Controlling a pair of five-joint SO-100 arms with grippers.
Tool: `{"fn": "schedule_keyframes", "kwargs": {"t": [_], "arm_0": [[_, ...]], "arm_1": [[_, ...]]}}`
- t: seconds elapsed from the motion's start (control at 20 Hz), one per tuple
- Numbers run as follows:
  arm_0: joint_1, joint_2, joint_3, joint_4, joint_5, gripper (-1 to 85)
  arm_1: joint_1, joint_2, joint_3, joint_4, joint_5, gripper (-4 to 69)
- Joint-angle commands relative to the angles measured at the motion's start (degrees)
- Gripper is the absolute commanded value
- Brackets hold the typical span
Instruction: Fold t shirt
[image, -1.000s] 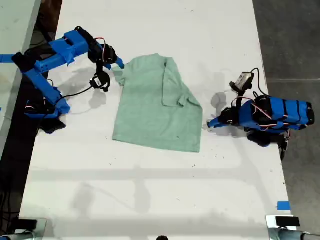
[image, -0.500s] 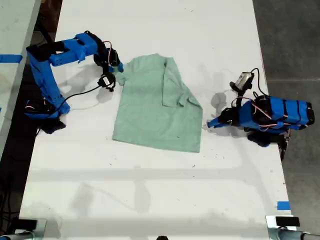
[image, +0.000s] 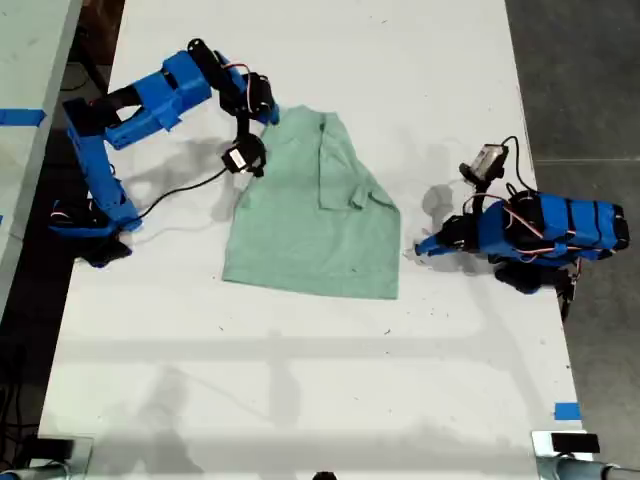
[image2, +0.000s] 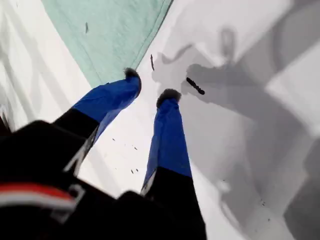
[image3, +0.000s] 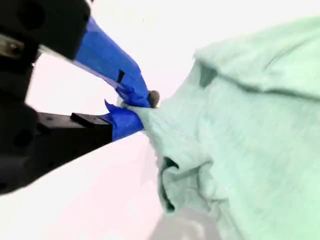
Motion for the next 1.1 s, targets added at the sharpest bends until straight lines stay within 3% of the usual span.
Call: {"fn": "schedule_keyframes", "kwargs": {"t": [0.0, 0.1, 0.15, 0.2, 0.25, 0.3, 0.45, 0.6, 0.85, 0.95, 1.0, 1.05], "arm_0": [[10.9, -3.3, -9.1, -3.6, -4.1, -0.3], [14.9, -6.0, -9.5, -9.5, -4.4, 0.1], [15.7, -6.9, -9.5, -11.0, -4.2, 10.8], [15.5, -7.2, -10.0, -10.5, -3.8, 14.9], [13.7, -6.4, -10.1, -8.9, -2.1, 10.5], [11.2, -3.7, -9.8, -5.4, -2.1, -0.2], [3.9, 13.0, -6.9, 2.8, -1.2, -0.3], [1.1, 36.9, 7.0, 4.1, -2.4, -0.3], [16.1, 96.1, 62.8, -10.8, -18.2, -0.3], [22.1, 123.6, 86.5, -13.1, -24.0, -0.3], [23.9, 125.2, 92.6, -12.1, -25.8, -0.3], [26.3, 124.1, 98.1, -16.3, -25.1, -0.3]], "arm_1": [[0.4, 0.4, 2.6, -1.3, -0.2, 10.6], [0.4, 0.4, 2.6, -1.3, -0.2, 10.6], [0.4, 0.4, 2.6, -1.3, -0.2, 10.6], [0.4, 0.4, 2.6, -1.3, -0.2, 10.6], [0.4, 0.4, 2.6, -1.3, -0.2, 10.6], [0.4, 0.4, 2.6, -1.3, -0.2, 10.6], [0.4, 0.4, 2.6, -1.3, -0.2, 10.6], [0.4, 0.4, 2.6, -1.3, -0.2, 10.6], [0.4, 0.4, 2.6, -1.3, -0.2, 10.6], [0.4, 0.4, 2.6, -1.3, -0.2, 10.6], [0.4, 0.4, 2.6, -1.3, -0.2, 10.6], [0.4, 0.4, 2.6, -1.3, -0.1, 10.6]]}}
